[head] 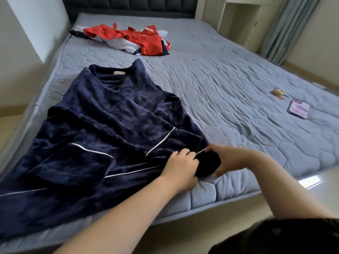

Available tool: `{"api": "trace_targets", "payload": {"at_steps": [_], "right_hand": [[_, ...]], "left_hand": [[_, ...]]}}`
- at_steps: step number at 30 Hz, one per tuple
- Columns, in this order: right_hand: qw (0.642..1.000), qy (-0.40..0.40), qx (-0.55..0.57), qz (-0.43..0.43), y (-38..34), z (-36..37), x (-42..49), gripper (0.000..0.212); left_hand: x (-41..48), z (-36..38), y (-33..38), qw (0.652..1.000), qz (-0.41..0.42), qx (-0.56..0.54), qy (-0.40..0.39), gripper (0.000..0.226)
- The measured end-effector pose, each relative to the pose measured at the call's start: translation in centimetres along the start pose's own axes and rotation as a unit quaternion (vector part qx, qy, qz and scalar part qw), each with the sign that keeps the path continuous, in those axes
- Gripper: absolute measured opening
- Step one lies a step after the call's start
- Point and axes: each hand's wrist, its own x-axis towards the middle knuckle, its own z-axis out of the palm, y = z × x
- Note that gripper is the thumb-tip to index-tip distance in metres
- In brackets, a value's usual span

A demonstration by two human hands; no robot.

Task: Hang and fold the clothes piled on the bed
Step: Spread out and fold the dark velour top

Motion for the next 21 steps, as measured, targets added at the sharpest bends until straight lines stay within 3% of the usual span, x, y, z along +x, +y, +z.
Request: {"api": "trace_targets", "payload": {"at_steps": [1, 3, 6, 8, 12, 13, 15, 17, 18, 19, 21], "right_hand": [[1.000, -0.023, -0.005, -0.016, 0.3, 0.4, -0.6, 0.095], [0.999, 0.029, -0.013, -0.038, 0.5, 1.6, -0.7, 0.090], [0.979, 0.199, 0.003, -0.051, 0.2, 2.5, -0.3, 0.034], [0.964, 0.256, 0.042, -0.055, 0.2, 2.4, -0.3, 0.012], [0.918, 0.379, 0.109, 0.026, -0.4, 2.5, -0.5, 0.029], [0.915, 0.380, 0.122, 0.062, -1.0, 2.4, -0.4, 0.027], [0.955, 0.261, 0.093, 0.107, -1.7, 2.3, -0.5, 0.015], [0.993, 0.065, 0.059, 0.085, -1.3, 2.0, -0.8, 0.008], [0.995, -0.012, 0.074, 0.070, -0.7, 1.6, -1.2, 0.004], [0.990, -0.059, 0.113, 0.052, -0.2, 1.1, -1.5, 0.004], [0.976, -0.036, 0.213, 0.039, 0.9, -0.1, -1.6, 0.023]], "left_hand": [[0.2, -0.1, 0.0, 1.000, -0.004, -0.005, 0.007, 0.035], [0.5, -0.7, -0.4, 0.999, -0.019, -0.030, 0.024, 0.028], [0.6, -1.5, -1.0, 0.998, -0.008, -0.047, 0.049, 0.025], [0.5, -1.8, -1.1, 0.997, 0.019, -0.047, 0.053, 0.024], [0.8, -2.7, -1.1, 0.993, 0.033, -0.072, 0.091, 0.022], [0.9, -2.9, -1.2, 0.993, 0.029, -0.078, 0.086, 0.022], [1.0, -3.3, -1.4, 0.997, 0.022, -0.067, 0.021, 0.026], [0.8, -3.6, -1.7, 0.994, 0.033, -0.062, -0.087, 0.027], [0.7, -3.7, -1.9, 0.988, 0.038, -0.083, -0.122, 0.028], [0.5, -3.9, -2.0, 0.982, 0.028, -0.137, -0.131, 0.027], [0.3, -4.6, -2.4, 0.949, -0.028, -0.310, -0.046, 0.020]]}}
